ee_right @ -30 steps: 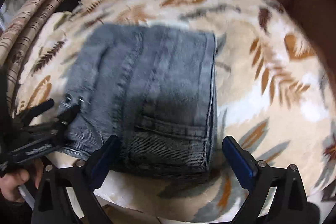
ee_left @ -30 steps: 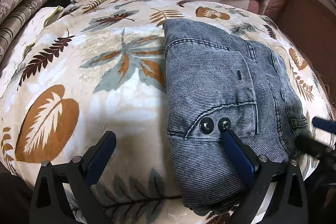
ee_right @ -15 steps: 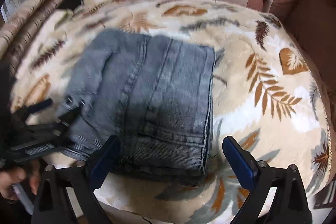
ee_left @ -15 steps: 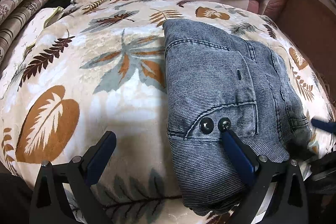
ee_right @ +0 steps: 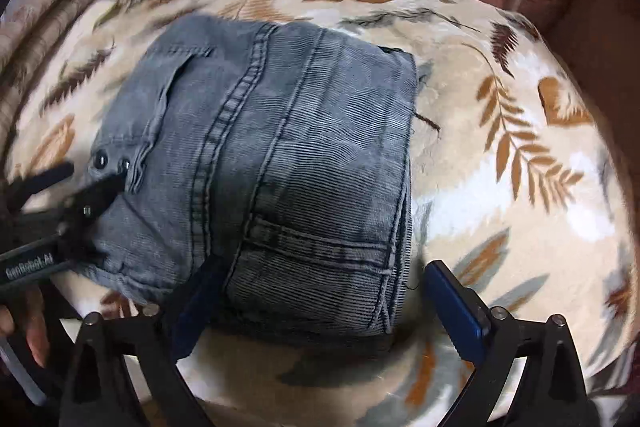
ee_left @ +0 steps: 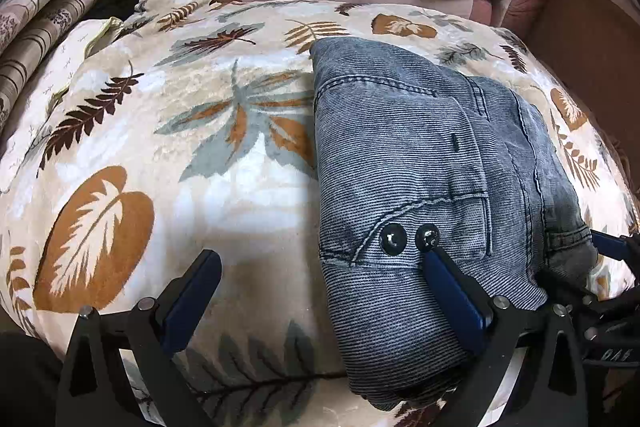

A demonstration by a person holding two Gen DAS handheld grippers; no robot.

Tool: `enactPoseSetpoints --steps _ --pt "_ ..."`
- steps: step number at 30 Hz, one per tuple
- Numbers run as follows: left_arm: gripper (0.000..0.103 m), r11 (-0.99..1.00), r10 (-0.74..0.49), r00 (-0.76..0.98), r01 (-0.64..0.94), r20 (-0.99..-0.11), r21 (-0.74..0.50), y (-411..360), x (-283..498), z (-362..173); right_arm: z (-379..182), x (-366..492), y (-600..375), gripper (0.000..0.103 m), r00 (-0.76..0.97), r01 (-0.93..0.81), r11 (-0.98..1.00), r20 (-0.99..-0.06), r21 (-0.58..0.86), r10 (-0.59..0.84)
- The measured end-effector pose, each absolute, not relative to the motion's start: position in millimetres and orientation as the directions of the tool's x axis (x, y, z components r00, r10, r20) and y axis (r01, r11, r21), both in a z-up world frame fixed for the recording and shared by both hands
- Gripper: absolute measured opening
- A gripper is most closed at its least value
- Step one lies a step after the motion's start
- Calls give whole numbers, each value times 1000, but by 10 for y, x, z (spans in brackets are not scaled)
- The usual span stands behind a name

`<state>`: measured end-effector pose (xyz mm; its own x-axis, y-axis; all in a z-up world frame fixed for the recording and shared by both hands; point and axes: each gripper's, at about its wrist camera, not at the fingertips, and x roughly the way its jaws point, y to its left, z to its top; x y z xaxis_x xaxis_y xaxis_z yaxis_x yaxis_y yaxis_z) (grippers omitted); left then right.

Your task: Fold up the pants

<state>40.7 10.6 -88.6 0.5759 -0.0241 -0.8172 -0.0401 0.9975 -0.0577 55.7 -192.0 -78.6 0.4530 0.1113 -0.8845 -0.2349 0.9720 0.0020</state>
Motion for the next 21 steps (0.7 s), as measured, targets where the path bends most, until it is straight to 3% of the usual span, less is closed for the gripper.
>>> enactPoseSetpoints --steps 7,9,13,15,21 --pt "102 997 -31 573 -43 -819 -68 118 413 -882 -740 588 -1901 100 445 -239 971 -890 -10 100" --pt "100 991 -80 581 -40 -810 -126 194 395 -829 -768 587 -1957 100 435 -239 971 -892 17 123" --pt "100 955 -160 643 -92 -749 -283 506 411 -611 -576 740 -2443 100 414 -156 949 -854 274 315" --pt "100 947 -193 609 -90 -769 -310 562 555 -639 -538 840 -2719 100 423 -83 933 -836 349 350" --pt "100 900 -342 490 -75 -802 -430 495 938 -866 -751 1319 -3069 86 308 -36 765 -721 644 621"
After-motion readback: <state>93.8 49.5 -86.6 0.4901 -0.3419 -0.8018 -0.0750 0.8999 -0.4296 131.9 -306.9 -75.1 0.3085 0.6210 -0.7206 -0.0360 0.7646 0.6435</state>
